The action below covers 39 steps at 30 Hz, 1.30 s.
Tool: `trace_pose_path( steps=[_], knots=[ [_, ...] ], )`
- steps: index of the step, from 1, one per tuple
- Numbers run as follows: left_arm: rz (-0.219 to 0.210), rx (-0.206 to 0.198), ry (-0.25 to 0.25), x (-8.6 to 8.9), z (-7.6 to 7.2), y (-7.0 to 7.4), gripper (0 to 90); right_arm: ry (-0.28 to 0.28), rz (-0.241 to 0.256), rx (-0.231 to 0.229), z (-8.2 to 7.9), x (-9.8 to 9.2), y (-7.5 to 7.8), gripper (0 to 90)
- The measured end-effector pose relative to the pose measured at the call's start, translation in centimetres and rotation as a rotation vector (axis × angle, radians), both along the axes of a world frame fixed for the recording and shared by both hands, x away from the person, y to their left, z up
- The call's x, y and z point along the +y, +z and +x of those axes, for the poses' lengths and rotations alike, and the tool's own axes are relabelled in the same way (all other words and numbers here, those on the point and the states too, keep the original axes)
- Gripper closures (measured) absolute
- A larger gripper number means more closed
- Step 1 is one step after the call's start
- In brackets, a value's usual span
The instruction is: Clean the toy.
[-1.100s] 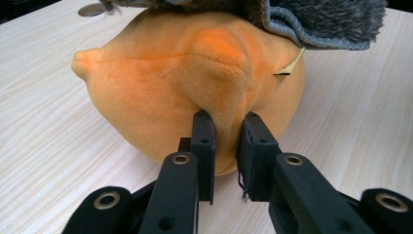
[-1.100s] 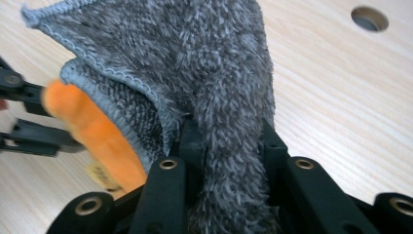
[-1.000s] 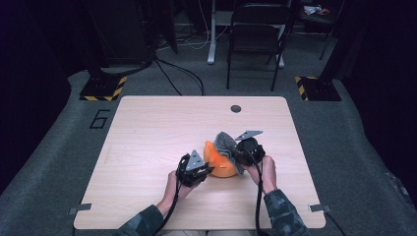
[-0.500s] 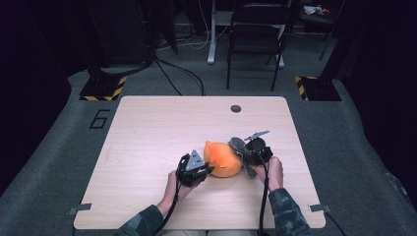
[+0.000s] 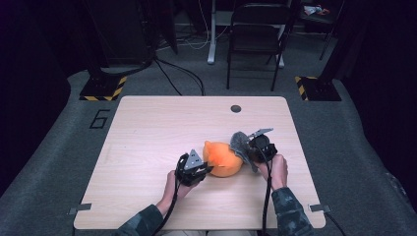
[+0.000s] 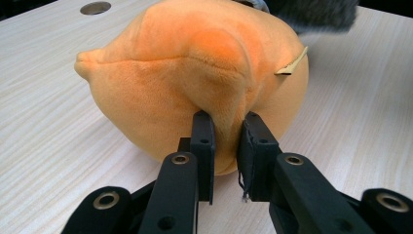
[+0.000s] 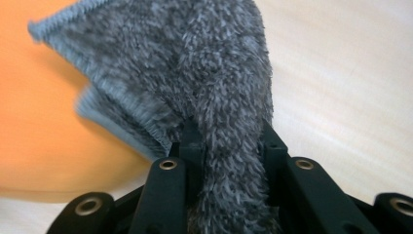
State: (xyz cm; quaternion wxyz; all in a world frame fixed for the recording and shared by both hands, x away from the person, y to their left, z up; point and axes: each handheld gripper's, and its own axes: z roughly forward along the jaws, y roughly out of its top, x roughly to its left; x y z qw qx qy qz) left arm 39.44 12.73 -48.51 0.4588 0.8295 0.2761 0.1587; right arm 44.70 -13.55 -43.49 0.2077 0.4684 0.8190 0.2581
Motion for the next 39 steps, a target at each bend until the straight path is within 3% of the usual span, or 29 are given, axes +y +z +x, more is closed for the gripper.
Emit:
trace_pose_path(
  steps=[2,5,7,9,12,16,18,24,26,30,39],
  knots=[
    [0.001,-0.001,0.003,0.0,0.0,0.0,77.9,0.026,0.038,-0.026,-0.7,0.5,1.2,71.3],
    [-0.002,-0.002,0.006,0.0,0.0,0.0,77.5,0.092,0.106,0.0,-1.3,1.4,2.1,71.2],
    [0.002,-0.004,0.002,0.1,0.0,-0.1,75.0,0.137,0.099,0.041,-1.3,2.2,1.7,71.2],
    [0.032,-0.02,0.004,0.0,-0.1,-0.1,63.2,0.133,0.067,0.039,-1.2,3.0,0.7,71.3],
    [0.077,-0.06,0.006,-0.5,-0.4,-0.2,50.5,0.123,0.079,0.017,-0.9,3.1,0.0,71.3],
    [0.136,-0.109,0.02,-1.4,-0.7,-0.7,43.3,0.116,0.09,-0.006,-0.9,3.1,-0.4,71.2],
    [0.145,-0.134,0.039,-1.6,-0.8,-1.0,48.2,0.122,0.094,-0.007,-0.8,3.1,-0.7,71.2],
    [0.13,-0.133,0.052,-1.1,-0.7,-1.0,72.9,0.119,0.107,-0.031,-0.9,3.1,-0.6,71.0],
    [0.121,-0.128,0.049,-1.0,-0.6,-0.8,75.2,0.116,0.112,-0.037,-0.9,3.1,-0.4,70.9],
    [0.058,-0.064,0.045,-0.4,-0.3,0.0,78.0,0.097,0.138,-0.074,-1.3,2.9,0.5,71.0],
    [0.004,-0.005,0.034,-0.1,-0.4,1.6,78.9,0.167,0.208,-0.137,-3.1,3.6,4.0,71.0]
  ],
)
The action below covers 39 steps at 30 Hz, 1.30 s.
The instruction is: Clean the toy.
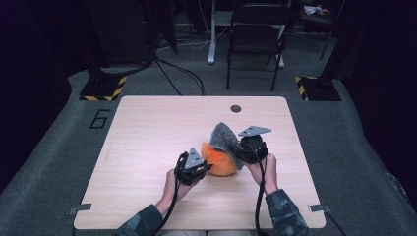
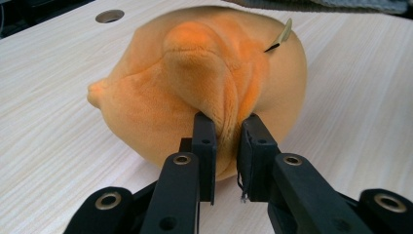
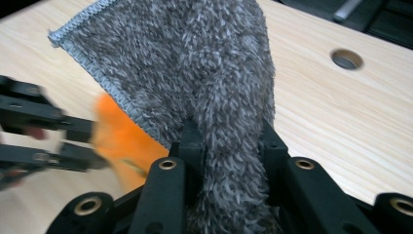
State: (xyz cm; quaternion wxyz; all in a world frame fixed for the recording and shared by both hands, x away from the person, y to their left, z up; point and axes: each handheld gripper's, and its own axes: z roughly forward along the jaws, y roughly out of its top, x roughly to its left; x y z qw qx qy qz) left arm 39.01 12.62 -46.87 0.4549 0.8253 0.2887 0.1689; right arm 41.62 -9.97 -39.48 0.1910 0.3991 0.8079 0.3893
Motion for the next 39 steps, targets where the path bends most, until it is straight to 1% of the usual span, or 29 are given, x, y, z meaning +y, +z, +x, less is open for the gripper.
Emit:
trace_pose_path(
  steps=[1,2,4,5,6,8,10,11,12,14,15,19,20,21,22,23,24,27,28,29,30,31,34,35,38,39],
  knots=[
    [-0.007,0.014,-0.003,0.0,0.0,0.1,78.9,0.019,0.002,-0.004,-0.2,0.4,0.2,71.0],
    [-0.009,0.019,0.002,0.0,0.0,0.2,78.9,0.038,-0.004,0.003,-0.4,0.9,0.2,71.0],
    [-0.019,0.039,0.002,0.0,0.0,0.1,78.8,0.068,-0.012,0.018,-0.7,2.0,-0.2,71.0],
    [-0.015,0.038,0.006,-0.1,0.0,0.1,78.7,0.078,-0.024,0.024,-0.7,2.3,-0.4,70.9],
    [-0.007,0.047,0.002,-0.1,0.1,0.0,78.6,0.073,-0.039,0.035,-0.7,2.8,-0.9,70.9],
    [0.002,0.056,0.0,-0.1,0.3,-0.5,78.1,0.072,-0.094,0.021,-0.6,3.3,-1.7,70.9],
    [-0.004,0.058,-0.004,0.0,0.3,-0.6,77.9,0.084,-0.105,0.022,-0.3,3.3,-2.0,70.8],
    [-0.004,0.055,-0.002,-0.1,0.4,-0.6,77.8,0.074,-0.117,0.02,-0.3,3.3,-2.1,70.8],
    [0.005,0.05,-0.005,-0.1,0.4,-0.6,77.7,0.083,-0.123,0.019,-0.2,3.2,-2.1,70.8],
    [0.001,0.047,-0.006,-0.1,0.4,-0.7,77.2,0.077,-0.129,0.027,-0.2,3.0,-2.2,70.7],
    [0.0,0.051,-0.006,-0.1,0.4,-0.8,77.2,0.08,-0.142,0.016,-0.1,2.9,-2.3,70.8],
    [-0.007,0.049,-0.007,0.0,0.5,-1.0,77.1,0.052,-0.142,0.043,0.4,2.1,-2.8,70.8],
    [-0.009,0.054,-0.013,0.0,0.5,-1.0,77.1,0.039,-0.157,0.046,0.6,1.9,-2.9,70.8],
    [-0.01,0.054,-0.013,0.1,0.5,-1.0,77.0,0.021,-0.193,0.044,0.9,1.5,-3.2,70.8],
    [-0.013,0.056,-0.014,0.1,0.5,-1.1,77.0,0.017,-0.186,0.055,1.1,1.2,-3.4,70.8],
    [-0.015,0.055,-0.015,0.1,0.5,-1.1,76.9,-0.002,-0.144,0.082,1.4,0.7,-3.7,70.8],
    [-0.017,0.051,-0.015,0.1,0.5,-1.1,76.9,0.0,-0.122,0.105,1.7,0.2,-3.9,70.8],
    [-0.016,0.049,-0.018,0.0,0.5,-1.1,76.8,-0.02,-0.105,0.134,2.2,-0.6,-4.4,70.8],
    [-0.016,0.046,-0.017,0.0,0.5,-1.1,76.8,-0.028,-0.103,0.144,2.2,-0.7,-4.5,70.8],
    [-0.017,0.049,-0.018,0.0,0.5,-1.1,76.8,-0.03,-0.114,0.14,2.3,-0.8,-4.5,70.8],
    [-0.017,0.05,-0.019,0.0,0.5,-1.1,76.8,-0.038,-0.113,0.15,2.2,-0.8,-4.5,70.8],
    [-0.016,0.048,-0.02,0.0,0.5,-1.1,76.8,-0.031,-0.115,0.145,2.3,-0.9,-4.6,70.9],
    [-0.016,0.042,-0.019,0.0,0.4,-1.1,76.8,-0.049,-0.109,0.164,2.3,-1.0,-4.7,70.9],
    [-0.015,0.04,-0.019,0.0,0.4,-1.1,76.8,-0.044,-0.118,0.162,2.5,-1.3,-4.8,70.9],
    [-0.015,0.041,-0.021,0.0,0.4,-1.1,76.8,-0.061,-0.117,0.176,2.8,-1.8,-5.2,71.0],
    [-0.017,0.041,-0.02,0.0,0.5,-1.1,76.8,-0.074,-0.129,0.181,2.9,-2.0,-5.4,71.0]
  ],
)
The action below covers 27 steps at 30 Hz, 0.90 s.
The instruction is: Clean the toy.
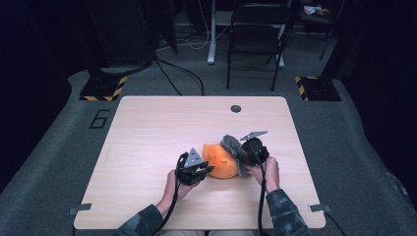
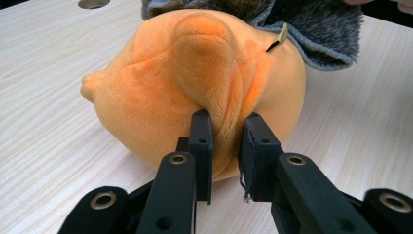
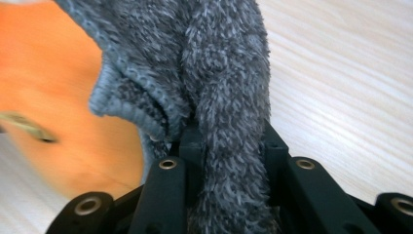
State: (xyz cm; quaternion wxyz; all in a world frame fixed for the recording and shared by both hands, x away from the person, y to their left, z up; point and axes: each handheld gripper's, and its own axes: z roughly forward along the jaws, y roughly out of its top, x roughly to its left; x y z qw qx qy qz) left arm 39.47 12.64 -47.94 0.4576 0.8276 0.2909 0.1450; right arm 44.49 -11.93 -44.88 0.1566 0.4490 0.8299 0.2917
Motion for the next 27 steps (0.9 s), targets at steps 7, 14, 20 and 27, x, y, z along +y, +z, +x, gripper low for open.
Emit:
trace_pose_path(
  steps=[7,14,20,27],
  knots=[
    [-0.012,0.006,0.002,0.2,0.1,0.0,76.8,-0.062,-0.059,0.061,1.0,-1.1,-2.1,71.0],
    [-0.018,0.01,0.004,0.5,0.3,0.0,76.8,-0.093,-0.048,0.079,1.6,-1.9,-2.2,71.2],
    [-0.02,0.003,0.009,0.4,0.2,-0.1,76.8,-0.044,0.038,-0.074,-0.5,-0.9,2.5,71.3],
    [-0.02,-0.001,0.013,0.4,0.2,-0.1,76.7,0.105,0.122,-0.113,-2.5,2.8,4.4,71.0]
  ],
)
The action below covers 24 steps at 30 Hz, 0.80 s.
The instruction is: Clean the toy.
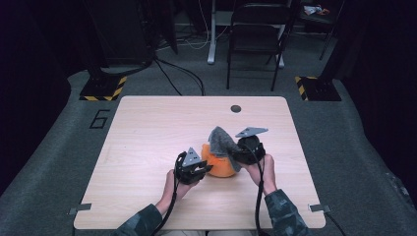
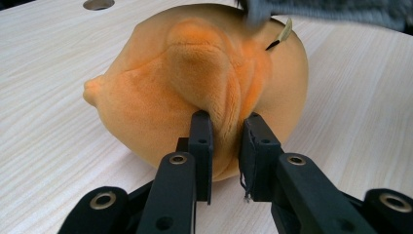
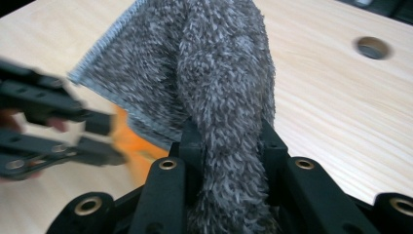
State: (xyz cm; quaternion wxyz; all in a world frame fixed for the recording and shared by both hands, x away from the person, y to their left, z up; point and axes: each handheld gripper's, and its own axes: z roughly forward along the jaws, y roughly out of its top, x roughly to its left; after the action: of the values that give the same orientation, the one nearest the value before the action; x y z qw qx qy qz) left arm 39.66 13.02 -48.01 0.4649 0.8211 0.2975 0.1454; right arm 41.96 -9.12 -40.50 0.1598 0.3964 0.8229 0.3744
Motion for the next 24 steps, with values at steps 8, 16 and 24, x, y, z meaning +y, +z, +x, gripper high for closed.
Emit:
trace_pose_path(
  steps=[8,16,24],
  knots=[
    [-0.001,0.009,0.003,0.1,0.0,-0.1,76.7,-0.054,-0.135,0.003,0.9,-0.1,-2.1,70.9],
    [-0.009,0.005,-0.002,-0.1,0.1,-0.1,76.7,-0.126,-0.13,0.113,2.6,-2.9,-4.3,70.6],
    [-0.01,0.004,0.003,0.2,0.2,-0.1,76.7,-0.209,-0.208,0.226,4.0,-4.5,-7.6,70.6]
  ],
)
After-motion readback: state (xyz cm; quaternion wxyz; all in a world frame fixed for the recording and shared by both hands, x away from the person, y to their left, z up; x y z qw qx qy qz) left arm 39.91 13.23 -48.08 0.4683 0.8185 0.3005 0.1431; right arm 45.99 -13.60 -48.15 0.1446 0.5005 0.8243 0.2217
